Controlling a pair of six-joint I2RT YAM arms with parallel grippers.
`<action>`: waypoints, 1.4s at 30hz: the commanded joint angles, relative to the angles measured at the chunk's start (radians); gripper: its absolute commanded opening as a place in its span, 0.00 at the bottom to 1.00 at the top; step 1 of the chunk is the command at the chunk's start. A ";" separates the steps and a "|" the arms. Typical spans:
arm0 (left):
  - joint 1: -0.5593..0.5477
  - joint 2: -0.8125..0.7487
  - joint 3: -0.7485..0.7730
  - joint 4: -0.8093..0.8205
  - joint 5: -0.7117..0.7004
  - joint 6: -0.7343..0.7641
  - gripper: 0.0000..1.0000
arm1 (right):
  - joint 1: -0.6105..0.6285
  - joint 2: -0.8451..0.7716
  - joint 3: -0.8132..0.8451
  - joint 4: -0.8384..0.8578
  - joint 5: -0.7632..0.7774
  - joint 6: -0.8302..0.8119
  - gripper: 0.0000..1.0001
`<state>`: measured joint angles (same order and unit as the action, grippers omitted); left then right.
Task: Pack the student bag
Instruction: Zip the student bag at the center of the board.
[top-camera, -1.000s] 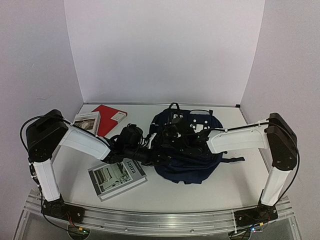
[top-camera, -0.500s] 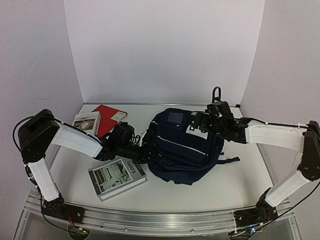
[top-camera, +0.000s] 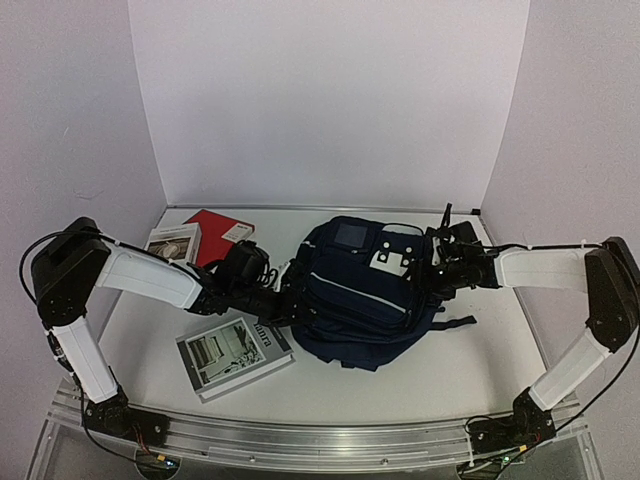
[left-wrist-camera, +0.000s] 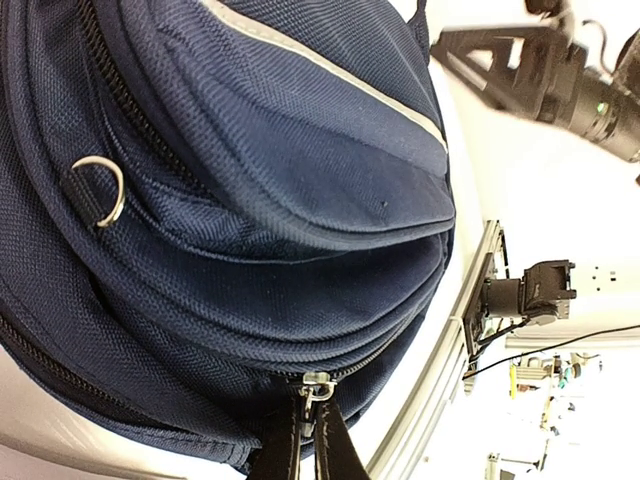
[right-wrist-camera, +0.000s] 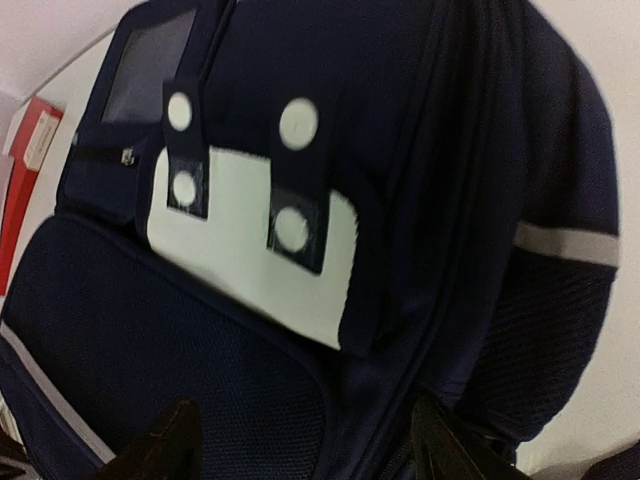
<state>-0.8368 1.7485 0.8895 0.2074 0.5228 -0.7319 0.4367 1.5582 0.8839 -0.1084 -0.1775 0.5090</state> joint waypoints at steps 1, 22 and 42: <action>0.006 -0.018 0.058 -0.065 -0.014 0.017 0.00 | 0.006 0.010 -0.053 0.031 -0.112 0.027 0.61; -0.178 0.131 0.334 -0.285 -0.111 -0.019 0.00 | 0.201 -0.025 -0.157 0.348 0.141 0.479 0.00; -0.240 0.285 0.564 -0.239 -0.063 0.011 0.09 | 0.305 -0.025 -0.135 0.399 0.297 0.513 0.01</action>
<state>-1.0678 2.0837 1.4425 -0.1554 0.4311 -0.7557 0.7060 1.5635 0.7185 0.1832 0.1558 1.0380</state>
